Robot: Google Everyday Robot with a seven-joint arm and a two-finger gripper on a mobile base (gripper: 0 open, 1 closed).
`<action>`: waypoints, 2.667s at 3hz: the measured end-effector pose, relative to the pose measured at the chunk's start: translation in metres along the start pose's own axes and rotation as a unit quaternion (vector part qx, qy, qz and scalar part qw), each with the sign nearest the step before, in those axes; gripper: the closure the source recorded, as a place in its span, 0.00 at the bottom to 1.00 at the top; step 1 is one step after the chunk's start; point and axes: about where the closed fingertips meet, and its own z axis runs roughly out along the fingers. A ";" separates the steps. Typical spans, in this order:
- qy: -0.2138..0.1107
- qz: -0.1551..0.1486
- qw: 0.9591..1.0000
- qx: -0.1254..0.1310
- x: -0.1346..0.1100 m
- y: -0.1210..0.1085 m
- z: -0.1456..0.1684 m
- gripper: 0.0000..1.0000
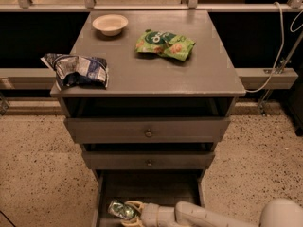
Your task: Pick green can from bottom drawer and place on counter
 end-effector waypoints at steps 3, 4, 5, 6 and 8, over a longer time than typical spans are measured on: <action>-0.046 -0.059 0.976 -0.204 -0.127 0.067 -0.077 1.00; -0.036 -0.060 0.978 -0.197 -0.123 0.067 -0.075 1.00; 0.003 -0.101 0.981 -0.168 -0.152 0.044 -0.110 1.00; 0.036 -0.141 0.980 -0.134 -0.195 0.013 -0.161 1.00; 0.090 -0.219 0.967 -0.097 -0.316 -0.046 -0.256 1.00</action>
Offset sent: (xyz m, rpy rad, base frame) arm -0.0542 -0.0624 0.1981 0.0960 -0.0885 0.5163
